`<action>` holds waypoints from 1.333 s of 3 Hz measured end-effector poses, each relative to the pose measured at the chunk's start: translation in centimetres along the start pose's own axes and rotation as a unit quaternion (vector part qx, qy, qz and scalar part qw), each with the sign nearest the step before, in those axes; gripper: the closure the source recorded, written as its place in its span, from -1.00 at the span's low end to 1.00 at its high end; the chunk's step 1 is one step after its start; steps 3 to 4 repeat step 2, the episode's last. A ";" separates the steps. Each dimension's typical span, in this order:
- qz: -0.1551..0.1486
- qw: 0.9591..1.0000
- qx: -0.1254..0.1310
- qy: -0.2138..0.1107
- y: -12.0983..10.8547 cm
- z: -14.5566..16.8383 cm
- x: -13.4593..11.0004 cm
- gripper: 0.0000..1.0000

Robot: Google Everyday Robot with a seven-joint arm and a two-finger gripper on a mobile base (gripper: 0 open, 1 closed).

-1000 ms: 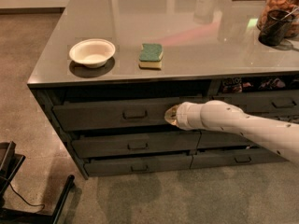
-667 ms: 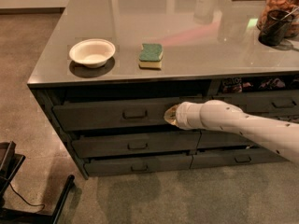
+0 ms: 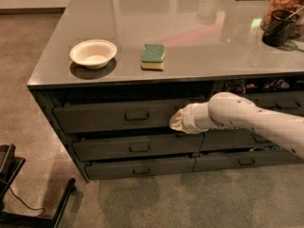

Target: Close top drawer

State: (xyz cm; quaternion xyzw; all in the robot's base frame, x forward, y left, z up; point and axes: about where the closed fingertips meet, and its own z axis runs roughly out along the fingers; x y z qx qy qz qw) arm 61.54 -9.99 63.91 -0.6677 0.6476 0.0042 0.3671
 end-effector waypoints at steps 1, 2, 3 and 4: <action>0.026 0.998 -0.053 0.020 3.0 -4.4 -0.8 1.00; 0.021 0.997 -0.065 0.020 3.4 -4.7 -1.1 0.62; 0.021 0.997 -0.065 0.020 3.4 -4.7 -1.1 0.62; 0.021 0.997 -0.065 0.020 3.4 -4.7 -1.1 0.62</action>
Offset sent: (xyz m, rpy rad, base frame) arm -0.0400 -0.0104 0.0176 -0.0220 0.1037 -0.0045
